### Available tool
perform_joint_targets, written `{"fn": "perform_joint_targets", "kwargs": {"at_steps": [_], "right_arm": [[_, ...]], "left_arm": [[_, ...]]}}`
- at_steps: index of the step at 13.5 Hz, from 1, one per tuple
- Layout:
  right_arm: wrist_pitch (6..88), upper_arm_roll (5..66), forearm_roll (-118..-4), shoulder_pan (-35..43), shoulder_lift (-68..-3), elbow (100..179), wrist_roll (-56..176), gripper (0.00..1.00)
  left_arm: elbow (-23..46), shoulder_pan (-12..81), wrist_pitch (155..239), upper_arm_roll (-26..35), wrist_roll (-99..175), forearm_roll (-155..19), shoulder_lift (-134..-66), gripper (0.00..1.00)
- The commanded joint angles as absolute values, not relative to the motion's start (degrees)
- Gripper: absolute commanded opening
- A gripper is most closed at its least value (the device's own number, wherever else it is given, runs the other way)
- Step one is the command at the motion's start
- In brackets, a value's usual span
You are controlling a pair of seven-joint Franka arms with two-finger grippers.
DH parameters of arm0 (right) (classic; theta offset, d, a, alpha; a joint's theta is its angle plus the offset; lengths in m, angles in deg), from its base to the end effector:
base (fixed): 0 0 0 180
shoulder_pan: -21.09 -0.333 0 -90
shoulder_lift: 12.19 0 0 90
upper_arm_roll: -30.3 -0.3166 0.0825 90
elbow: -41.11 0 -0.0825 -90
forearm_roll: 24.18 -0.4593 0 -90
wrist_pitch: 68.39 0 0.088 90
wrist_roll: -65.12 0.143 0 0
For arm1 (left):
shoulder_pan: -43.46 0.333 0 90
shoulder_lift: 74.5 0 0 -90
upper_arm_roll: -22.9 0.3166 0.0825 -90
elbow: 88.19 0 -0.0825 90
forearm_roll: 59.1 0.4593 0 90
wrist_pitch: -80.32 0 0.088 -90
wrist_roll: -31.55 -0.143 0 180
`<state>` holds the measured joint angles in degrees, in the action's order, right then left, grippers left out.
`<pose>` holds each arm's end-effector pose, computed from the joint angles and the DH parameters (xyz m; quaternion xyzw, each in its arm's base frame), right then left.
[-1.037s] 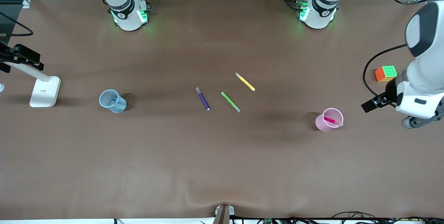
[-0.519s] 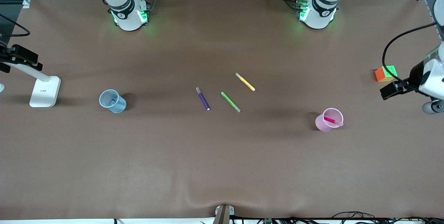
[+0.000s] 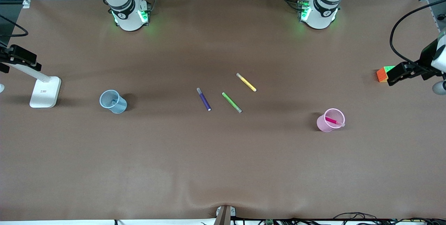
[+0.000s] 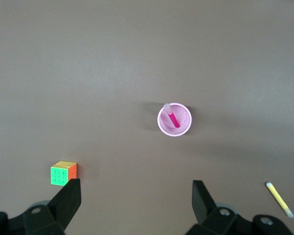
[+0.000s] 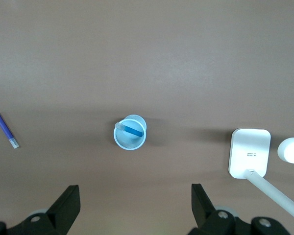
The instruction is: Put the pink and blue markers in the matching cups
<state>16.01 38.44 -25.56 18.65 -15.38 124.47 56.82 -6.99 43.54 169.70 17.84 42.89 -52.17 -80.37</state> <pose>0.6334 -0.0572 0.6087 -0.9995 -0.0237 0.0174 0.0103 0.6617 -0.0374 0.6072 -0.9966 -0.0576 -0.0280 0.0525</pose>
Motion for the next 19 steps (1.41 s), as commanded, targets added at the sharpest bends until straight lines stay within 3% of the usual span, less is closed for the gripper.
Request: {"fn": "perform_joint_targets", "kwargs": {"at_steps": [1, 12, 19], "right_arm": [[15.4, 37.9, -26.5, 19.5, -15.7, 123.5, 57.3, 1.00], [15.6, 37.9, -26.4, 19.4, -15.8, 123.6, 57.1, 1.00], [15.7, 37.9, -26.4, 19.6, -15.9, 123.9, 57.1, 1.00]], "left_arm": [[-1.8, 46.4, 169.6, 17.8, 38.9, -56.9, -75.7, 1.00], [9.7, 45.7, 170.0, 17.4, 39.7, -58.0, -64.3, 1.00], [10.0, 43.8, 168.4, 15.9, 41.2, -57.8, -63.2, 1.00]]}}
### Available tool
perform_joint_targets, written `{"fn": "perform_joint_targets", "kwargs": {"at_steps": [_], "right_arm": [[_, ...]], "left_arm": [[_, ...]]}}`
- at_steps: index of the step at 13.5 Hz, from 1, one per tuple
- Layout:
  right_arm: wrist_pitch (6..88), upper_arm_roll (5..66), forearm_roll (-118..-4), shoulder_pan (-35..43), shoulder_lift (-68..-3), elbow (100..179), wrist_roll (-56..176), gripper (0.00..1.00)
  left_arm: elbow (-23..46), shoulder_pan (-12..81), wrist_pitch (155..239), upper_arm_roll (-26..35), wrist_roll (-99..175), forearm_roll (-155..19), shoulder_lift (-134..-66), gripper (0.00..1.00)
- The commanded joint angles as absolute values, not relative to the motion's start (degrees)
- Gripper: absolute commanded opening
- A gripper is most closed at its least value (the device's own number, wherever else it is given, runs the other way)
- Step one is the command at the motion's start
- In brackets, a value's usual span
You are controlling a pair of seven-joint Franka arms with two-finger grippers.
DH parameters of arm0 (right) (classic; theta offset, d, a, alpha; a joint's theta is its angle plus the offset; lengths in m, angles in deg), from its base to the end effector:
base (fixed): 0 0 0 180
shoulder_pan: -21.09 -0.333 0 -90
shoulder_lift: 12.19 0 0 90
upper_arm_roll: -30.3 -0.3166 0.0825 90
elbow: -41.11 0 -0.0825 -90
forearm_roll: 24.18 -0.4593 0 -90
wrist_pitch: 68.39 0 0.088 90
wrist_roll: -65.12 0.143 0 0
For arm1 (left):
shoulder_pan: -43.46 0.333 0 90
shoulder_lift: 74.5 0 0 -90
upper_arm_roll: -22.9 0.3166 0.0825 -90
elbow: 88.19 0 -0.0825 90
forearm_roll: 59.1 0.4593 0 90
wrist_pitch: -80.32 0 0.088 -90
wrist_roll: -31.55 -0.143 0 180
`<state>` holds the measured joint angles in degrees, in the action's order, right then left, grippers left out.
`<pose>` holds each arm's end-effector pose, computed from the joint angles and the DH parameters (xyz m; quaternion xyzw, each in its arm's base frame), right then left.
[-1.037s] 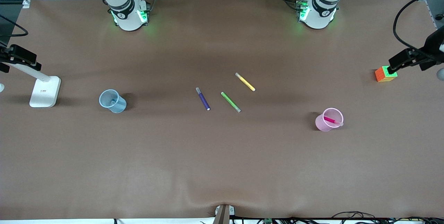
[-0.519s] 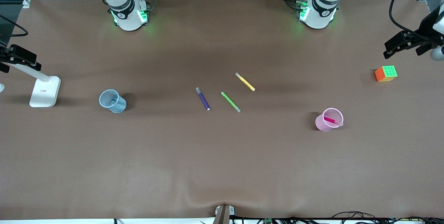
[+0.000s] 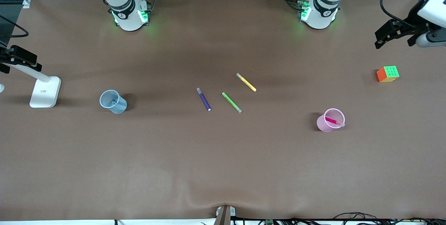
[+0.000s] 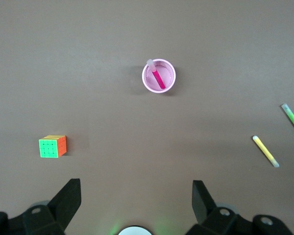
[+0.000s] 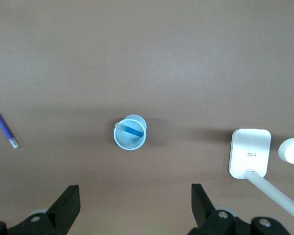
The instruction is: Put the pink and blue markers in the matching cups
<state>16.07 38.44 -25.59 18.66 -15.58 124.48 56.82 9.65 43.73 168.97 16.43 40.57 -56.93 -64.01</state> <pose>0.6345 -0.0573 0.6065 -0.9995 -0.0236 0.0186 0.0104 0.5668 -0.0609 0.6215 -0.9992 -0.0261 -0.0145 0.0275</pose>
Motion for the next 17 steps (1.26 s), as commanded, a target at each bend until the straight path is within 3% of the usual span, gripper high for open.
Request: {"fn": "perform_joint_targets", "kwargs": {"at_steps": [1, 6, 17], "right_arm": [[15.9, 37.9, -26.4, 19.6, -15.9, 123.9, 57.1, 1.00], [16.0, 37.9, -26.5, 19.5, -15.9, 123.8, 57.1, 1.00], [15.8, 37.9, -26.6, 20.0, -16.1, 123.9, 57.1, 1.00]], "left_arm": [[9.5, 43.9, 168.4, 15.9, 40.4, -57.9, -63.8, 1.00], [5.2, 44.3, 168.4, 16.0, 40.2, -58.0, -67.2, 1.00], [4.5, 45.4, 167.2, 17.1, 40.9, -58.0, -67.7, 1.00]]}}
